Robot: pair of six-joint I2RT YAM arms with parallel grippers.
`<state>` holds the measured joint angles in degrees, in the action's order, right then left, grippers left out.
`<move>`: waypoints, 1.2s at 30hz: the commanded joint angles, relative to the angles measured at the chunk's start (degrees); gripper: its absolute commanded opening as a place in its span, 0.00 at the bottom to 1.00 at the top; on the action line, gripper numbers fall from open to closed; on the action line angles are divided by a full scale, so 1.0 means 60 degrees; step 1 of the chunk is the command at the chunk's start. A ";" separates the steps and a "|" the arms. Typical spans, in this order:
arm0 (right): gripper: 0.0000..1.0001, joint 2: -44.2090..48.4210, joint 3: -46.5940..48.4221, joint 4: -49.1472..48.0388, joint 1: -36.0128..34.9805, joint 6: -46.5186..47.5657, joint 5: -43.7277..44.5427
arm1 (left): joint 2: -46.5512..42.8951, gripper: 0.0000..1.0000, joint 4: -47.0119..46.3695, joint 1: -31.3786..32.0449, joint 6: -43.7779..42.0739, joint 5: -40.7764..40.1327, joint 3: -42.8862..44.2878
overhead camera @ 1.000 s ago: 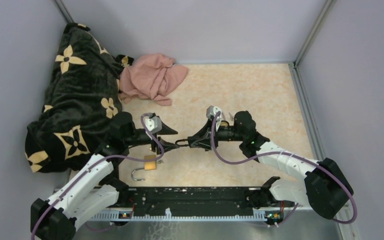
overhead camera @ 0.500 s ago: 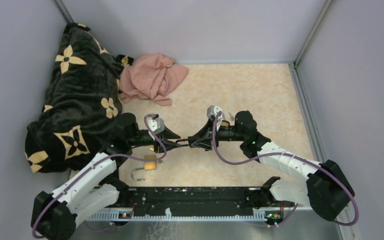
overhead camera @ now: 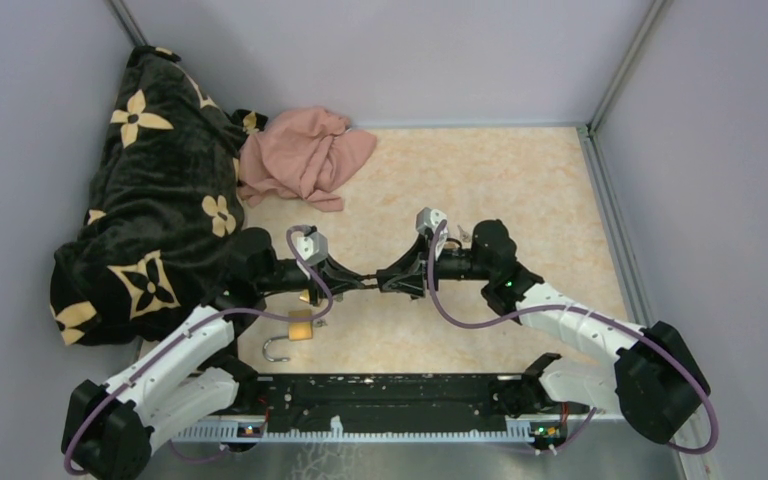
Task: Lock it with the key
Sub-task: Lock the lock.
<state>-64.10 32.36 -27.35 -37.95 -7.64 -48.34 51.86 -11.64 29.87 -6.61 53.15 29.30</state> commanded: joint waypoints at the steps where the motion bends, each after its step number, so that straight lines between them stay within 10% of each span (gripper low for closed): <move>1: 0.30 0.0211 0.0615 -0.0846 0.0027 -0.0121 -0.0167 | -0.0271 0.00 -0.1639 0.0054 0.1062 0.0091 0.0133; 4: 0.56 0.0140 0.0437 -0.0995 0.0027 -0.0144 -0.0048 | -0.0318 0.00 -0.1720 0.0054 0.1052 0.0331 0.0130; 12: 0.70 0.0084 0.0293 -0.1151 0.0045 -0.0346 0.0036 | -0.0391 0.00 -0.1540 0.0057 0.0766 0.0426 0.0156; 15: 0.98 0.0063 0.0133 -0.1117 0.0045 -0.0402 0.0072 | -0.0407 0.00 -0.1754 0.0061 0.0947 0.0478 0.0127; 17: 0.98 0.0041 0.0020 -0.1201 0.0052 -0.0500 0.0055 | -0.0438 0.00 -0.1894 0.0061 0.1050 0.0497 0.0126; 36: 0.13 -0.0387 -0.0047 -0.2130 0.0108 -0.1008 -0.0627 | -0.0342 0.00 -0.2293 0.0059 0.1530 0.0664 0.0051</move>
<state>-65.58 31.38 -37.04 -37.67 -13.74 -50.81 50.83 -18.24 29.91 -0.05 55.18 29.06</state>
